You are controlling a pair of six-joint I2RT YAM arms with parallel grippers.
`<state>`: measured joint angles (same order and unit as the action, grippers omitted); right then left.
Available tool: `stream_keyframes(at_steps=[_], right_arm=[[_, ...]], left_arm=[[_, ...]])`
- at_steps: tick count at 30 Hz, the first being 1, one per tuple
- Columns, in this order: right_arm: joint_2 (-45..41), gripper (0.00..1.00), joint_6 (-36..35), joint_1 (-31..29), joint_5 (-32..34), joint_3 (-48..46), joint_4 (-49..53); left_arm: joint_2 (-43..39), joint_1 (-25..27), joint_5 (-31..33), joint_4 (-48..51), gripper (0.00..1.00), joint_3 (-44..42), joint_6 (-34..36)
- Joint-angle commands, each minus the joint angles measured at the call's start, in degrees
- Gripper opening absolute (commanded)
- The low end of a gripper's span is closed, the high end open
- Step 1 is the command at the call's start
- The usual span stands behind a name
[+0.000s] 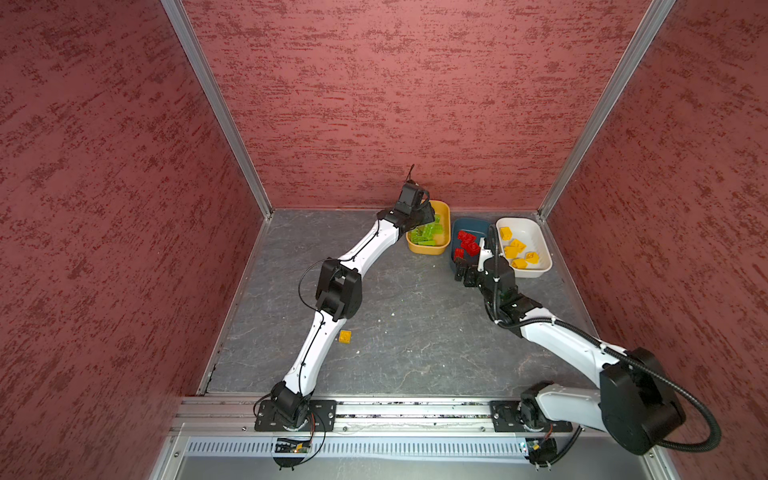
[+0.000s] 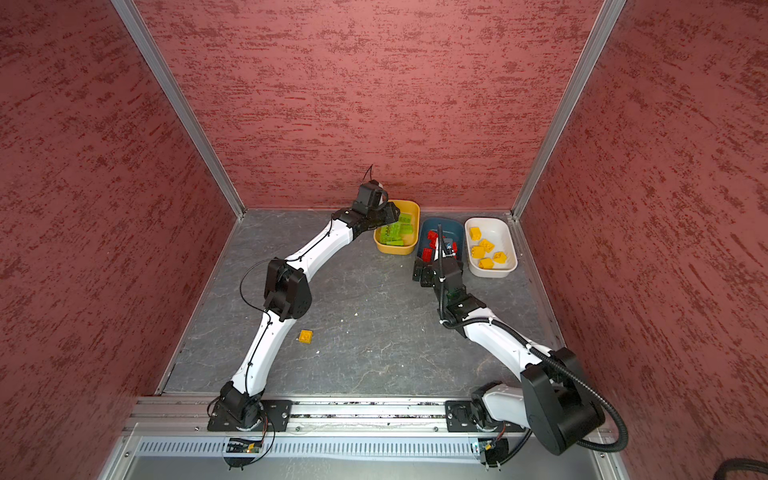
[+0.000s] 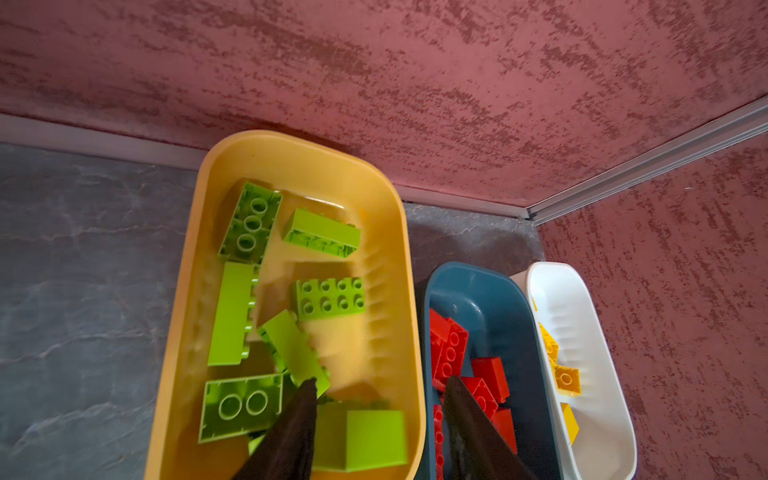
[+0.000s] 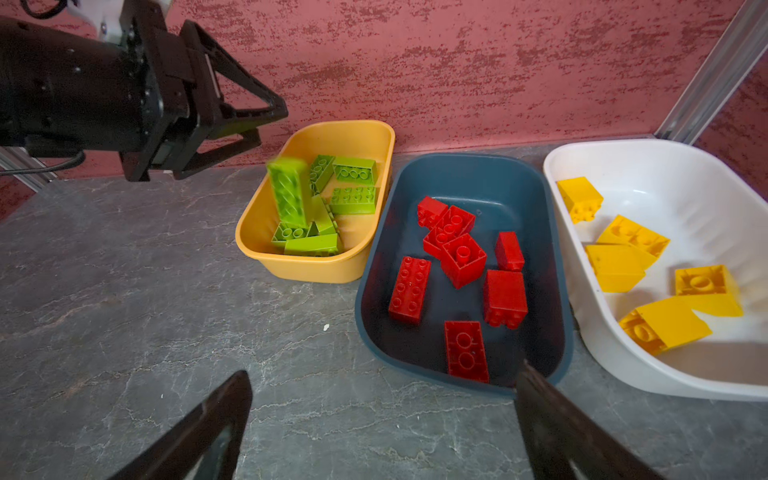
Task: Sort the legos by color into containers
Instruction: 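Release the green brick into the yellow tub and withdraw the left gripper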
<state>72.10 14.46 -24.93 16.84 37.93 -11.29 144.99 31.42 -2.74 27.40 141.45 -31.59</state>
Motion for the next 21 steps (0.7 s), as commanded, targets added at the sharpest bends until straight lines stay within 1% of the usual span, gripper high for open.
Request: stream_keyframes(at_steps=[1, 3, 4, 5, 7, 9, 11, 14, 16, 18, 21], right_arm=[[-1.2, 0.99, 1.7, -0.2, 1.4, -0.4, 0.7], [-1.3, 0.99, 1.9, -0.2, 1.5, -0.5, 1.2], [-1.4, 0.99, 2.0, -0.2, 1.6, -0.5, 1.5], [-1.5, 0.99, 2.1, -0.2, 1.7, -0.5, 1.6], [-1.6, 0.99, 2.3, -0.2, 1.5, -0.5, 1.8], [-1.2, 0.99, 2.3, -0.2, 0.2, 0.0, 2.6], [-1.0, 0.99, 2.6, -0.2, -2.4, 0.9, 3.3], [-0.7, 0.99, 2.7, -0.2, -7.3, 1.0, 0.6], [-0.1, 0.99, 2.8, -0.2, -9.2, 1.0, -1.3], [0.5, 0.99, 3.7, -0.2, -9.1, 1.6, -1.9], [0.8, 0.99, 4.3, -0.1, -7.5, 1.0, -4.3]], left_arm=[[3.8, 0.0, -2.5, -3.5, 0.65, 4.8, 0.4], [4.6, -0.1, -6.1, -3.7, 0.74, 6.9, 1.1], [4.2, 0.0, -6.9, -3.2, 0.78, 7.0, 1.9], [3.4, 0.1, -6.5, -2.3, 0.81, 6.7, 2.9], [0.3, 0.1, -4.6, 0.1, 0.93, 4.4, 5.7], [-4.3, 0.1, -2.4, 1.1, 1.00, -1.1, 7.7], [-10.2, -0.3, -0.3, 0.5, 1.00, -9.2, 9.3], [-20.3, -0.9, 3.3, -0.6, 1.00, -22.9, 10.9], [-27.0, -1.3, 4.7, -0.4, 1.00, -31.8, 12.0], [-32.4, -1.5, 6.2, 1.7, 1.00, -38.9, 12.4], [-39.6, -1.6, 11.6, 7.7, 1.00, -48.7, 12.3]])
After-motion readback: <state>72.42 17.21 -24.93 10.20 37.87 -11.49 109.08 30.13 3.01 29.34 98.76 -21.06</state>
